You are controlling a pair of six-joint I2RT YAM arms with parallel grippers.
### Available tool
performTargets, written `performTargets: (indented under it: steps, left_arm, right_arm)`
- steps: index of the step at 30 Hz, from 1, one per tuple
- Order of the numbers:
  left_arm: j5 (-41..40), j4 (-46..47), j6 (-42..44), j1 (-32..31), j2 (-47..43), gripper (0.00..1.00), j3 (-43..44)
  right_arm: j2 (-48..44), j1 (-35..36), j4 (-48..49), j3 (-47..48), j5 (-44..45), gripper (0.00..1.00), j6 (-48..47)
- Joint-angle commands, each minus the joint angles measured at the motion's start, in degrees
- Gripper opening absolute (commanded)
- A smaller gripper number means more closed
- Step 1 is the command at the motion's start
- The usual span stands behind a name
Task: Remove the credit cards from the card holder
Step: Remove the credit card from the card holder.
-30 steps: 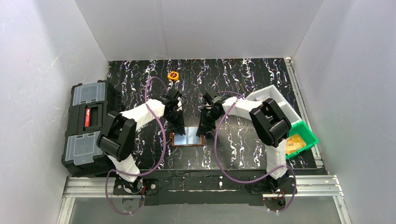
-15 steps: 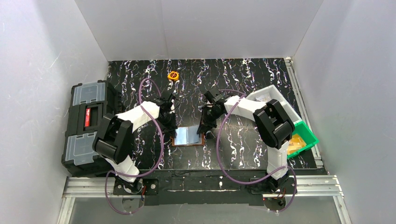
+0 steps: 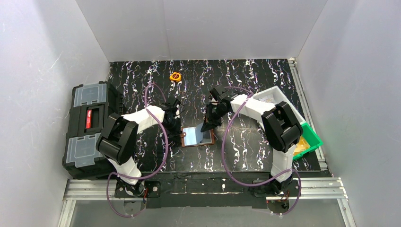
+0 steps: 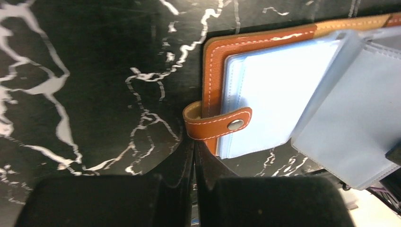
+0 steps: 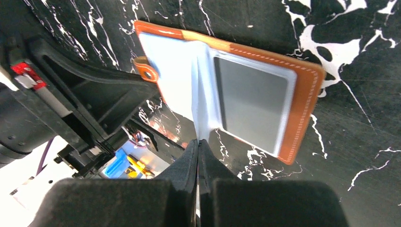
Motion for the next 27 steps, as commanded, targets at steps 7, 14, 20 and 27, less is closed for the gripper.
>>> performTargets:
  steps: [7,14,20,27]
  left_arm:
    - [3.34,3.09,-2.57,-2.29,2.64,0.0,-0.08]
    - [1.75,1.27,-2.3,-2.24,0.44,0.0,0.55]
    - [-0.26,-1.92,-1.62,-2.24,-3.02,0.0,1.92]
    - [-2.25,-6.22,-0.5,-1.79,-7.12,0.0,4.64]
  right_arm:
    - [2.5,0.66,0.59,5.14,-3.56,0.03,0.97]
    - [4.42,1.4,2.36,5.21,-5.02,0.14,2.41]
    - [5.04,1.85,2.87,5.89,-5.51,0.23,2.86]
    - [4.98,2.12,3.43,6.83,-6.06,0.48,3.2]
